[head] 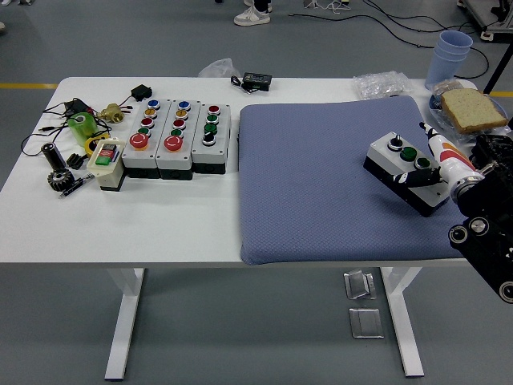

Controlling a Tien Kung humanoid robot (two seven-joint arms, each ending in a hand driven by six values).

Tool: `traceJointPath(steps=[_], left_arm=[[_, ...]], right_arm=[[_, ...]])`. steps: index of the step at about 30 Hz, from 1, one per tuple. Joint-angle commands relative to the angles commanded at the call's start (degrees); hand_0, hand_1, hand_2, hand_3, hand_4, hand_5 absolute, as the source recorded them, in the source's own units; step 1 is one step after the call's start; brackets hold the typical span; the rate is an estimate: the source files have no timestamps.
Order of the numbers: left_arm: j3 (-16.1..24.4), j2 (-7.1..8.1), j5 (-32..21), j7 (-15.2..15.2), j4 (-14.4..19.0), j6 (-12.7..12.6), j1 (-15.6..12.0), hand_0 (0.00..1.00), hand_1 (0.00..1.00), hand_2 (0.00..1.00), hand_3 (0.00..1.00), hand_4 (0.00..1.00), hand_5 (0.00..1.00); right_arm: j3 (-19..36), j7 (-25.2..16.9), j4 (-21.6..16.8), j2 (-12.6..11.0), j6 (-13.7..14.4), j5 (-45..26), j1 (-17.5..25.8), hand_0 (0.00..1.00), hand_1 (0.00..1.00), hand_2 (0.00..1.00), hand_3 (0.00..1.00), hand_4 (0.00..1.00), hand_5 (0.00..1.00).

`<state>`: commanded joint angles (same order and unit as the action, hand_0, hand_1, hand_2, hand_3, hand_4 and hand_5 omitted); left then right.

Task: Pick up the button,place it on the desk,press the button,press the button

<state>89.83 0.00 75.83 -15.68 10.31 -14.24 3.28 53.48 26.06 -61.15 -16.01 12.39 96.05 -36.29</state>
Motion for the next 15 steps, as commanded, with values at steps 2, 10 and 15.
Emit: traceJointPath(steps=[2,10,15], left_arm=[[-0.02,0.00,-0.03,-0.03,0.00,-0.03,0.04,0.517,0.417,0.414,0.430,0.252,0.550],[-0.09,0.00,-0.07,-0.14,0.00,-0.18,0.34,0.516,0.417,0.413,0.430,0.252,0.552],[-0.15,0.00,-0.45,-0.09,0.00,-0.37,0.37,0.516,0.417,0.413,0.430,0.252,0.554]], right_arm=[[-1.09,0.21,2.19,0.66,-0.05,-0.36,-1.30,0.993,0.935,0.998,0.998,0.998,0.238],[-5.84,1.42,12.66,3.36,-0.74,-2.17,-7.16,0.981,0.919,0.988,0.988,0.998,0.242],[-7.85,3.84,16.32,4.31,-1.39,-0.33,-9.25,0.920,0.845,0.914,0.908,0.998,0.235]])
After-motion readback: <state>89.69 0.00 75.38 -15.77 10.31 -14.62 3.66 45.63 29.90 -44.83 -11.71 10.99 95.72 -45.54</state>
